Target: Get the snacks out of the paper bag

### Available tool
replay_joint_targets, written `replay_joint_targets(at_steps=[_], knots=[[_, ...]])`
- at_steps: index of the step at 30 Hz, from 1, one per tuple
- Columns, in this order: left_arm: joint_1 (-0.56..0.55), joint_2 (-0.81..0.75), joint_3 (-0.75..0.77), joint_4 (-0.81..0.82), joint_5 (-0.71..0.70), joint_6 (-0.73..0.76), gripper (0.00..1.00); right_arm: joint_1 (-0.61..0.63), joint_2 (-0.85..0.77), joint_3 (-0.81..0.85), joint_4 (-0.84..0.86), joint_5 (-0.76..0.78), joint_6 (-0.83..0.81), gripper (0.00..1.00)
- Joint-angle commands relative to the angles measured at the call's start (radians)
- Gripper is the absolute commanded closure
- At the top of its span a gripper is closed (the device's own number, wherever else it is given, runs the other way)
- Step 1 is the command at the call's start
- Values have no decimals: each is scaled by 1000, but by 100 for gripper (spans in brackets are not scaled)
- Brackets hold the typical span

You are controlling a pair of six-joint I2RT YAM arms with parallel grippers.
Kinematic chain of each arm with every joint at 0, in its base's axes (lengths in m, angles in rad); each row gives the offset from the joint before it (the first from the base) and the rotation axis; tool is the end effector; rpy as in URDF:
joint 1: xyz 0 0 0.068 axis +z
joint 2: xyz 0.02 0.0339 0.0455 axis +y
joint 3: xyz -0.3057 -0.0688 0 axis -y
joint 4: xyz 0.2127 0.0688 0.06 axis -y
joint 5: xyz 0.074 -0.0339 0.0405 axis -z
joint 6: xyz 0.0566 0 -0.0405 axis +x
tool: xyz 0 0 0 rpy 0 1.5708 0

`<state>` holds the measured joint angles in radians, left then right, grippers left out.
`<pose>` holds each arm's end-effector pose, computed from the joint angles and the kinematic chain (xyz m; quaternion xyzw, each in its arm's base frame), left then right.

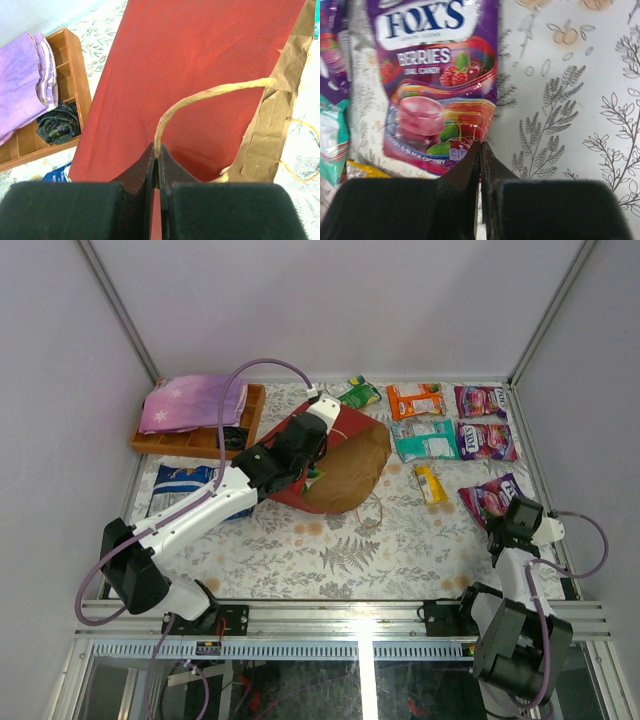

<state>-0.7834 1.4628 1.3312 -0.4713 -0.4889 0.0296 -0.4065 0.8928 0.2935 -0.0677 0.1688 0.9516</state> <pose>0.2369 -0.1984 0.3787 0.2362 0.8334 0.0330 0.4986 0.1246 -0.0640 0.2009 0.5916 0.6744 0.0441 0.4395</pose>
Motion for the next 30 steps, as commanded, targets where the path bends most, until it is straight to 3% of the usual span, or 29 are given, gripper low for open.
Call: replay_joint_targets(at_steps=[1, 8, 30], knots=[[7, -22, -16, 14, 21, 3, 100, 1, 90, -30, 173, 68, 166, 100], [7, -31, -26, 15, 28, 3, 100, 1, 239, 11, 286, 77, 244, 100], [7, -8, -20, 11, 49, -5, 100, 4, 420, 22, 444, 37, 444, 100]])
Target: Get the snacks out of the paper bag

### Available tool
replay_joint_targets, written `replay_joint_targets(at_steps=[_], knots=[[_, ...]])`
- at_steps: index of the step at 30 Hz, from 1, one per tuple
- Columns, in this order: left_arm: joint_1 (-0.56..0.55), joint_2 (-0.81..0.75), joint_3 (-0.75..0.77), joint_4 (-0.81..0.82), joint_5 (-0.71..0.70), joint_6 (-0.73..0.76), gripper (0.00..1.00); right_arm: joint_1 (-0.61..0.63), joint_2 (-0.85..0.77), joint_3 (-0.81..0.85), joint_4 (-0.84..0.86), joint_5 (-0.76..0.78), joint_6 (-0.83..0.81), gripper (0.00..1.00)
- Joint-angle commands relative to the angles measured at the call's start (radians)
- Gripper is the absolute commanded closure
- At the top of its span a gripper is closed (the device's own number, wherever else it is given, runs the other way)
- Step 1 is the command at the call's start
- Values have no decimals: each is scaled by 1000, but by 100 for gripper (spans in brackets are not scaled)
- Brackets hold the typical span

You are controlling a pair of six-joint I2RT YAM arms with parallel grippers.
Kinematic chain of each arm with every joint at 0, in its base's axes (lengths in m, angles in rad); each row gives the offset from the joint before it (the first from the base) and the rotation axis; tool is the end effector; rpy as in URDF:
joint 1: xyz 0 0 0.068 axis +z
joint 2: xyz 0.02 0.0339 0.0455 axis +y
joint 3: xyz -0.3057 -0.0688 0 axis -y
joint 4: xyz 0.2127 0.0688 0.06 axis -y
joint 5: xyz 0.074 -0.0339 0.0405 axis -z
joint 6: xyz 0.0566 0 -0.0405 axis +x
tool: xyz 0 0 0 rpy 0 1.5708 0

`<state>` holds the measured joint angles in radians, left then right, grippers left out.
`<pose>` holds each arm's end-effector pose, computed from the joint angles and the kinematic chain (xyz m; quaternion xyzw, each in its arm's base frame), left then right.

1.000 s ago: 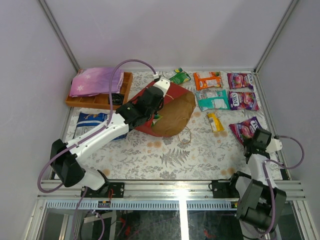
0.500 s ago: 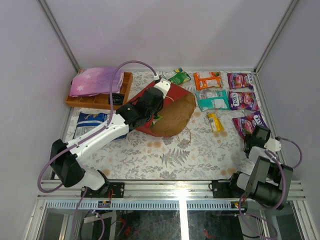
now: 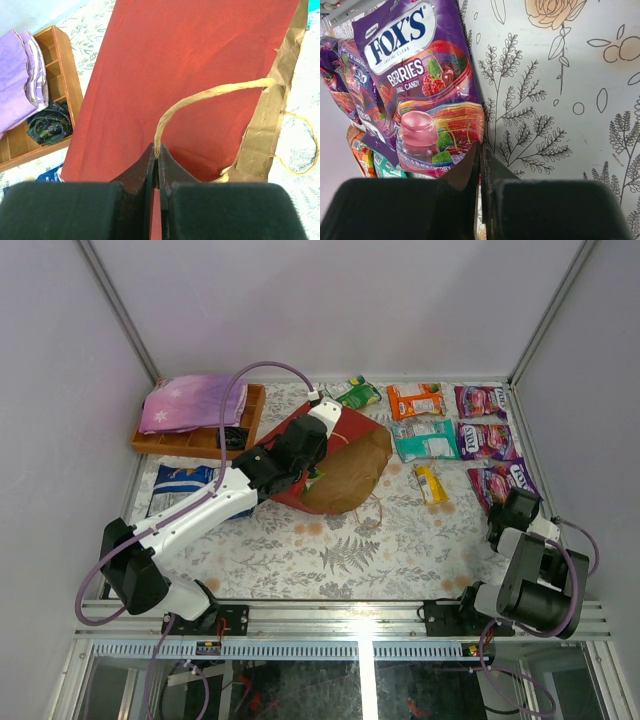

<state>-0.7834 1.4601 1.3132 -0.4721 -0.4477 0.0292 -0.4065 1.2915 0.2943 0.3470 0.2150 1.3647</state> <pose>0.2350 -0.1995 0.3730 0.2491 0.8363 0.0190 0.4880 0.1830 -0.0919 0.1830 0.7199 0.5268 0.1183 0.4362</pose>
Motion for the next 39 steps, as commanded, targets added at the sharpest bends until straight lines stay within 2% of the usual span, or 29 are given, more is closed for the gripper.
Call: replay_joint_targets(at_steps=[1, 2, 3, 5, 6, 7, 8, 14, 17, 20, 23, 25, 29, 32, 34, 39], knots=[[7, -5, -2, 12, 7, -4, 100, 5, 22, 23, 29, -15, 30, 100], [7, -5, -3, 12, 6, -4, 100, 5, 20, 24, 29, -22, 29, 93], [6, -4, -2, 12, 4, -4, 100, 5, 13, 27, 24, -30, 26, 75], [7, -5, -3, 12, 0, -2, 100, 4, -13, 42, -29, -35, 30, 31], [7, -6, -4, 13, -2, -2, 100, 4, -36, 60, -82, -29, 30, 16], [7, -6, -5, 17, -5, -2, 100, 5, -66, 79, -142, -16, 30, 6], [7, -7, -7, 18, -7, -2, 100, 5, -108, 94, -188, -2, 25, 0], [7, -10, -8, 25, -4, -8, 100, 33, -408, 234, -474, 129, -72, 0], [7, -14, -5, 36, 7, -15, 100, 177, -469, 298, -434, 101, -155, 5], [6, -9, 10, 50, 19, -21, 100, 510, -373, 378, -329, 122, -251, 7], [6, 12, 17, 68, -9, -20, 100, 835, -182, 463, -189, 149, -337, 8], [7, 35, 22, 64, -55, -19, 100, 976, -62, 483, -37, 155, -375, 10], [7, 71, 32, 41, -146, -33, 100, 1058, 120, 446, 235, 44, -303, 18], [7, 97, 46, 29, -173, -70, 100, 1104, 188, 380, 379, 65, -257, 25], [7, 125, 74, 6, -176, -89, 100, 1134, 227, 346, 420, 125, -210, 26], [7, 181, 142, -43, -188, -124, 100, 1153, 330, 331, 471, 147, -152, 22]])
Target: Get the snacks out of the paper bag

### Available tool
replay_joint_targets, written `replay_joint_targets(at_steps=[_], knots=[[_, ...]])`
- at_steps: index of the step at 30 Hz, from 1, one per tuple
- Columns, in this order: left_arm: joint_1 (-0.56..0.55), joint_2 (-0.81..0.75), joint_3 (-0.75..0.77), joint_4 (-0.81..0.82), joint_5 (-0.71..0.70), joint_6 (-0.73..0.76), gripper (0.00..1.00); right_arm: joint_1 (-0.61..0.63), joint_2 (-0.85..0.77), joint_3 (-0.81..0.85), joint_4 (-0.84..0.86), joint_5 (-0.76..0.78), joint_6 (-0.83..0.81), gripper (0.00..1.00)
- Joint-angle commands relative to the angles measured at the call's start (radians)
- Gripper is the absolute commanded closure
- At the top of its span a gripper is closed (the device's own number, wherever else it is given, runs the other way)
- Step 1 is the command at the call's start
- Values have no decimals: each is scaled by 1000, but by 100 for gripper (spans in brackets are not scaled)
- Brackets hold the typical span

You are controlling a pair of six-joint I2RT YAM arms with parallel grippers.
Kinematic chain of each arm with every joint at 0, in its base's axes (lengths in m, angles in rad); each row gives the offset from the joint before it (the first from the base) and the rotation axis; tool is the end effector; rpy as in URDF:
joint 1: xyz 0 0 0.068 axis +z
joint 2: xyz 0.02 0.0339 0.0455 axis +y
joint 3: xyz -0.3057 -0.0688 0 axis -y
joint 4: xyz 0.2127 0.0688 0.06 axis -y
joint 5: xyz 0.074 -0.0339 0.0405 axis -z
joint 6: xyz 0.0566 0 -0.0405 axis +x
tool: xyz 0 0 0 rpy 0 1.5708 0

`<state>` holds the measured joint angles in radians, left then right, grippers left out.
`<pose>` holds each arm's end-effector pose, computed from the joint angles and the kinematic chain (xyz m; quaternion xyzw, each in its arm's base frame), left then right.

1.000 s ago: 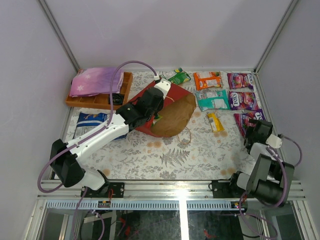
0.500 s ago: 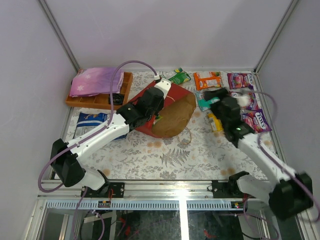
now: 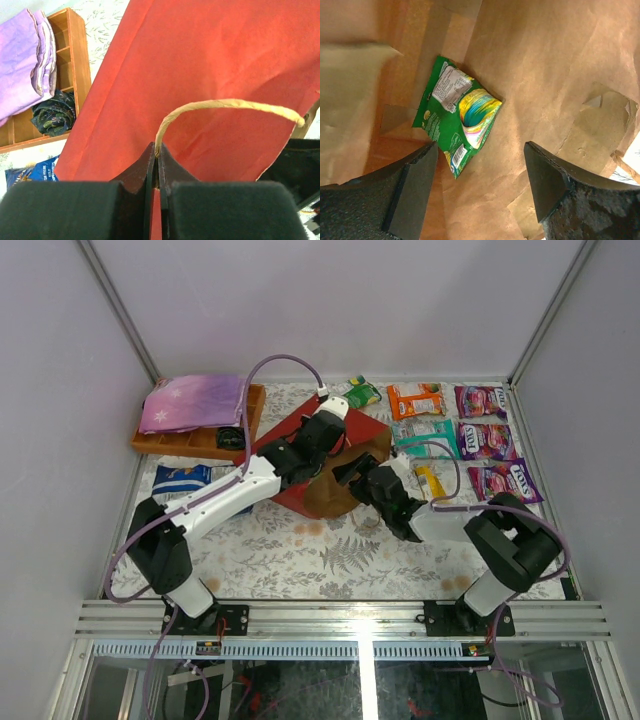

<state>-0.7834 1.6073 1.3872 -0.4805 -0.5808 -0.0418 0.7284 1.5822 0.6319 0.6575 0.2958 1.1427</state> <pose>0.2660 -0.2212 0.3529 0.2024 0.8535 0.0759 0.4741 0.2488 0.1998 0.2440 0.2493 0.7589 0.4046 0.4452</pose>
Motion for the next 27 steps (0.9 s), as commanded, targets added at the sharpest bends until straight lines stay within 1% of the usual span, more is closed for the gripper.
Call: replay_joint_targets(at_steps=[1, 3, 5, 8, 11, 12, 17, 22, 25, 27], knots=[[7, 44, 84, -46, -55, -56, 100, 25, 46, -20, 168, 75, 75, 22], [6, 55, 102, -51, -52, -58, 100, 37, 73, -8, 144, 58, 75, 20], [6, 63, 112, -44, -33, -59, 100, 46, 135, 4, 160, 28, 93, 19], [7, 81, 136, -47, -7, -63, 100, 52, 238, 82, 155, -54, 122, 16], [6, 79, 147, -48, 11, -67, 100, 52, 334, 157, 161, -133, 178, 14], [5, 75, 146, -49, 13, -67, 100, 50, 359, 173, 158, -141, 219, 13], [6, 52, 129, -46, 34, -75, 100, 50, 459, 267, 130, -181, 302, 12], [5, 45, 130, -41, 58, -82, 100, 52, 546, 351, 78, -235, 379, 14], [6, 44, 129, -34, 69, -84, 100, 51, 589, 383, 18, -202, 418, 15], [6, 45, 130, -31, 76, -87, 100, 52, 619, 403, 29, -191, 438, 19]])
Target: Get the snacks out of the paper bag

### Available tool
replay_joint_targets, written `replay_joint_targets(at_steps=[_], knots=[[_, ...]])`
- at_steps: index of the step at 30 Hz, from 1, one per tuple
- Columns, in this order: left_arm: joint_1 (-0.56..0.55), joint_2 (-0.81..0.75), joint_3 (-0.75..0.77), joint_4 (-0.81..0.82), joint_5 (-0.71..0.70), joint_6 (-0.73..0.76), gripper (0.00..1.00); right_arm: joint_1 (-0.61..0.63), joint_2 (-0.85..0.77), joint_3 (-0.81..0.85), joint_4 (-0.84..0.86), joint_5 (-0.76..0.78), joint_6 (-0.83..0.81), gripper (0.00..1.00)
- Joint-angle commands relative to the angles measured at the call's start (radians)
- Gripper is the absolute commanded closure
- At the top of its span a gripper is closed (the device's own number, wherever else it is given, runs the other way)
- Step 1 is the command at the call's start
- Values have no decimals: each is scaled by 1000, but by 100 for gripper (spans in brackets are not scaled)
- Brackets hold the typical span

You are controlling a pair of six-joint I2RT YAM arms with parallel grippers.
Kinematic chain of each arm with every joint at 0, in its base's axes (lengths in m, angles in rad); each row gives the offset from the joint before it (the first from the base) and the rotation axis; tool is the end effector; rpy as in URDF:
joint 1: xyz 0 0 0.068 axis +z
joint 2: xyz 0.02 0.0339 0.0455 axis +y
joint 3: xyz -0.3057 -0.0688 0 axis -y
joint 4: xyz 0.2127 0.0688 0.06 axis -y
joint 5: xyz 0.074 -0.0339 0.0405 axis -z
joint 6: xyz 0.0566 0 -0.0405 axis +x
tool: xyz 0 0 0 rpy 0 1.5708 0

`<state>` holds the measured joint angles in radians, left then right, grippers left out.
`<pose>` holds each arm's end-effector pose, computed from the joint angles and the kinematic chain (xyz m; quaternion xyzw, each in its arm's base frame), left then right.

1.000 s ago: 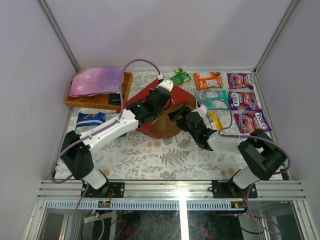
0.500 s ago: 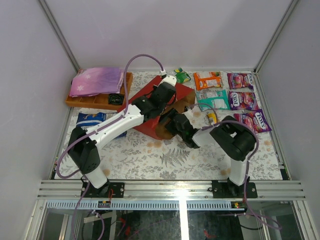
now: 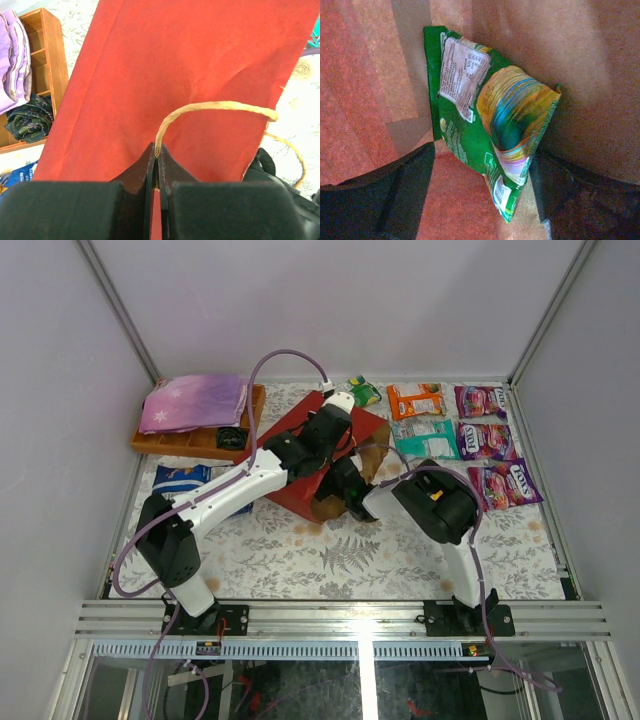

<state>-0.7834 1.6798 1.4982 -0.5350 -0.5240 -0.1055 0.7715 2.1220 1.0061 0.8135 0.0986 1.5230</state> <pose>0.2793 -0.2383 0.3572 0.1911 0.8648 0.0408 0.4626 0.3278 0.3110 0.1704 0.3224 0.7377 0.5232 0.2794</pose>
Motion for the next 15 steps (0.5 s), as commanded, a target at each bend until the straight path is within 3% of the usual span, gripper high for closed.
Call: replay_joint_targets(at_steps=[1, 3, 6, 7, 15], knots=[[6, -27, 19, 25, 23, -23, 100, 9, 93, 41, -115, 8, 66, 24], [6, -27, 22, 26, 23, -23, 100, 9, 111, 49, -60, 10, 60, 44], [5, -31, 22, 29, 7, -12, 100, 4, 110, 42, 53, -5, 10, 92], [5, -34, 22, 31, 0, -7, 100, 4, 97, 40, 58, -10, -24, 100], [10, -51, 5, 63, -55, 30, 100, -3, -200, -89, -55, -67, -244, 100]])
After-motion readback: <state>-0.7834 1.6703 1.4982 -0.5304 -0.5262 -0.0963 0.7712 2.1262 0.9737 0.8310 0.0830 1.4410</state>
